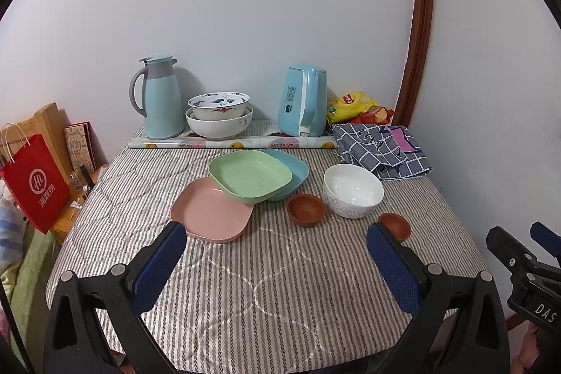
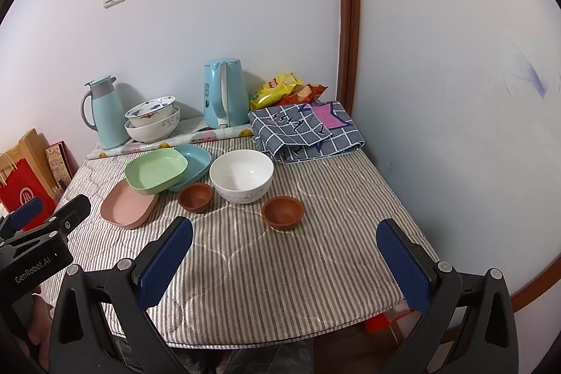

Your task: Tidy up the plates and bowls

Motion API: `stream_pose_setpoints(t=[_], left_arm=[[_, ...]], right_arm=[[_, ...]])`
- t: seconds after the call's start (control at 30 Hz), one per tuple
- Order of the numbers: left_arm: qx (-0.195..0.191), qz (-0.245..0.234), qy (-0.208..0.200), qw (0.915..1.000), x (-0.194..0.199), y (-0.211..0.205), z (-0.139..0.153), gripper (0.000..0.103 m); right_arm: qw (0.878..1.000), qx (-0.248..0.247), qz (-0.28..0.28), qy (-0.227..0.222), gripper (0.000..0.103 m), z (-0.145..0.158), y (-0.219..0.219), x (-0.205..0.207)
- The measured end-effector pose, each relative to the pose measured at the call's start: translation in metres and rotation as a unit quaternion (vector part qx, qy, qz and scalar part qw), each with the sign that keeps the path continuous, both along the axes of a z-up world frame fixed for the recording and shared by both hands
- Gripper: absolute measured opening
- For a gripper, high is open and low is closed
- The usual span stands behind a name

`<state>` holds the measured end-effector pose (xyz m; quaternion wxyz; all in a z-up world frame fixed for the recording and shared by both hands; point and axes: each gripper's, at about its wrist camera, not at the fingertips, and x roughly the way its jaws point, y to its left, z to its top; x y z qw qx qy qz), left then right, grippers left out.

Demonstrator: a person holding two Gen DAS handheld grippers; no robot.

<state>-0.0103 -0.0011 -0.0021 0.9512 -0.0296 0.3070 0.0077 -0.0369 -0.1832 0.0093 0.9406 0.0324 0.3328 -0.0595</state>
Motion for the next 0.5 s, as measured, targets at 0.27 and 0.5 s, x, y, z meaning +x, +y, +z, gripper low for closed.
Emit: stream_pose_setpoints(t=[0.27, 0.5], left_arm=[[0.000, 0.001, -0.001, 1.0000, 0.0000, 0.0007, 0.0001, 0.103], [0.001, 0.001, -0.001, 1.0000, -0.0005, 0.0012, -0.0001, 0.103]], right_arm=[[1.000, 0.000, 0.000, -0.001, 0.103, 0.0002, 0.0010, -0.0006], [1.000, 0.001, 0.000, -0.003, 0.103, 0.0003, 0.0007, -0.0004]])
